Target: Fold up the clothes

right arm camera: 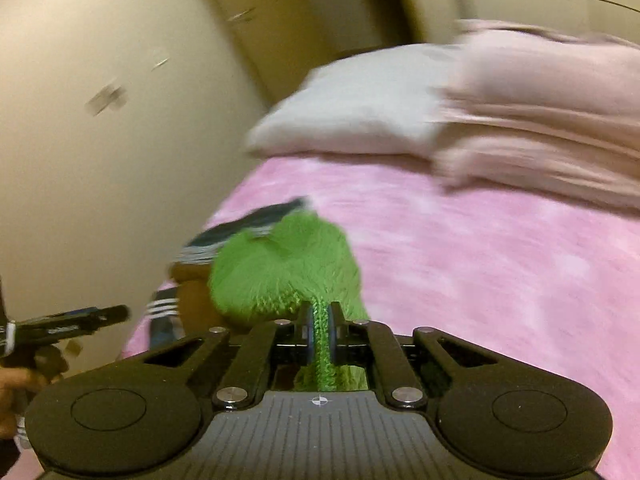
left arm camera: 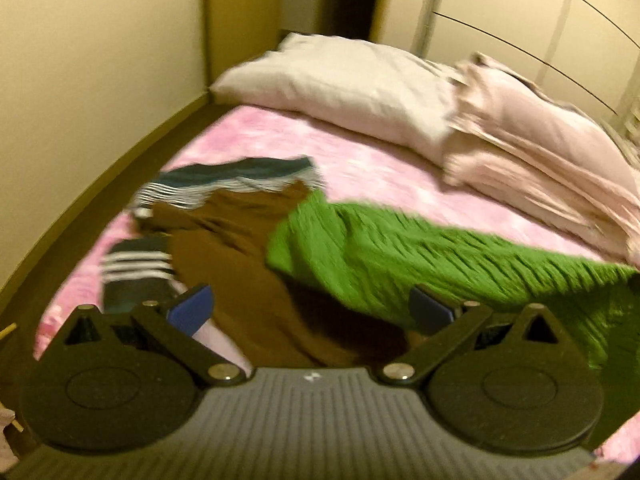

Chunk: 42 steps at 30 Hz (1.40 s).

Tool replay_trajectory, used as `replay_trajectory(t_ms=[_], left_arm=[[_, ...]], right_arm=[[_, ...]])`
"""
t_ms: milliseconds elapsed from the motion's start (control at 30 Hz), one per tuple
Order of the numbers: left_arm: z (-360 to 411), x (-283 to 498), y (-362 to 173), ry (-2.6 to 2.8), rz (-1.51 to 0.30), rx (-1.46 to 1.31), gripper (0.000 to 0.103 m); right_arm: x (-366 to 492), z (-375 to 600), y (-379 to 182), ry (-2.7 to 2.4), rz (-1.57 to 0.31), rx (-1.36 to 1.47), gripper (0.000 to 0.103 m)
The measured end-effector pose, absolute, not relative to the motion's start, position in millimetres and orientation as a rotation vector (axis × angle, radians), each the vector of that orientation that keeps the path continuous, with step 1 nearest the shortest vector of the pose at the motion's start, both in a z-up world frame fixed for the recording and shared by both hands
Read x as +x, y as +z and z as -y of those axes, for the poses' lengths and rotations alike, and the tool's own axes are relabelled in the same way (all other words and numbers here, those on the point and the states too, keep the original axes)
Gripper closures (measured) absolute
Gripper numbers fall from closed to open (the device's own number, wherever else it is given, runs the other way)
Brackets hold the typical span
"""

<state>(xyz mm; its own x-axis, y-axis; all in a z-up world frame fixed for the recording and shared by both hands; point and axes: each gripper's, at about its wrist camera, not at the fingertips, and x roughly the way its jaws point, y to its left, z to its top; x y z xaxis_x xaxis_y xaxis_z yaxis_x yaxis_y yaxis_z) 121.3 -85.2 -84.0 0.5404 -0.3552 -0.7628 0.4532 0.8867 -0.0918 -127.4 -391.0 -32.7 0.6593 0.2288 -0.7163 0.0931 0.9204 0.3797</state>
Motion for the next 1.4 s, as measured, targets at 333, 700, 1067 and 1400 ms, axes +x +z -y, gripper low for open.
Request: replay_trajectory(t_ms=[333,700,1067,1400], left_arm=[[217,-10,-112,-0.676,-0.972,0.241,0.001],[224,9,-160,-0.678,-0.965,0.383,0.001],[185,100,-249,-0.750,-0.953,0.476,0.001],[179,137,-250,-0.790,-0.959,0.435,0.001]], right_arm=[[-276,554,-87,-0.299,-1.006,0.387,0.067],[-239,427,-166,0.079,-1.058,0.093,0.051],[-112,265,-309,0.301,-1.010,-0.255,0.051],[-93,286,-272,0.184,-0.978,-0.182,0.094]])
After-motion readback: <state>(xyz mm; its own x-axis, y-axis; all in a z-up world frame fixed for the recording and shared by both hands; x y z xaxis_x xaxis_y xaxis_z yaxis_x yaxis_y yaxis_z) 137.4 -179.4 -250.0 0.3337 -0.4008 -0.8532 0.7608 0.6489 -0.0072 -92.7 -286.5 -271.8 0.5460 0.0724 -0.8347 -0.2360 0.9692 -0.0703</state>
